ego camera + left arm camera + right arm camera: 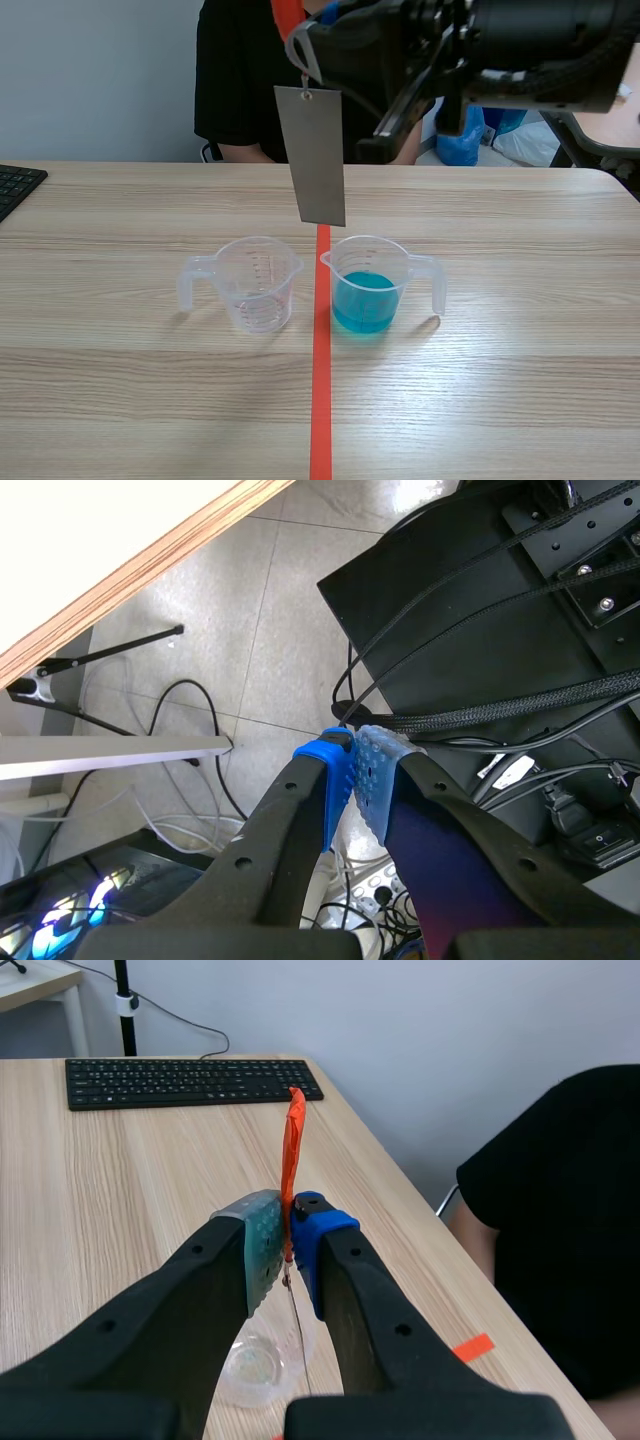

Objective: Do the redox reaction experiment.
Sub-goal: 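Move the plate over the blue solution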

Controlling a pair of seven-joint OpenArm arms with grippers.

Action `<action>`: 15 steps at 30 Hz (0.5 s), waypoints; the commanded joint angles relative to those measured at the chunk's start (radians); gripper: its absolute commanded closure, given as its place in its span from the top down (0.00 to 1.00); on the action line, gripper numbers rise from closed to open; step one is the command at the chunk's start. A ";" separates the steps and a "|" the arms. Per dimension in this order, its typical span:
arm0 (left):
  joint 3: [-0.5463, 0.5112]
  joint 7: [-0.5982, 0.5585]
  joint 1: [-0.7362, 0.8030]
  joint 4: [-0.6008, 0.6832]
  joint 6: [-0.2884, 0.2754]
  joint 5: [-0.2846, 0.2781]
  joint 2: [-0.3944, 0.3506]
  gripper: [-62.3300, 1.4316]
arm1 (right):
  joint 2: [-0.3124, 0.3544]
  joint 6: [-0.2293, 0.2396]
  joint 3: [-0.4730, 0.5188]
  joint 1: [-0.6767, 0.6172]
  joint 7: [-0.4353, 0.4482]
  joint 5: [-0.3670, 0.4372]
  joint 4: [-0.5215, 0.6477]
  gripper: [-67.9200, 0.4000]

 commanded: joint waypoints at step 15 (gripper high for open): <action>0.000 -0.013 0.002 0.012 0.000 -0.006 -0.008 0.09 | 0.136 0.068 0.130 0.045 -0.088 0.283 -0.055 0.03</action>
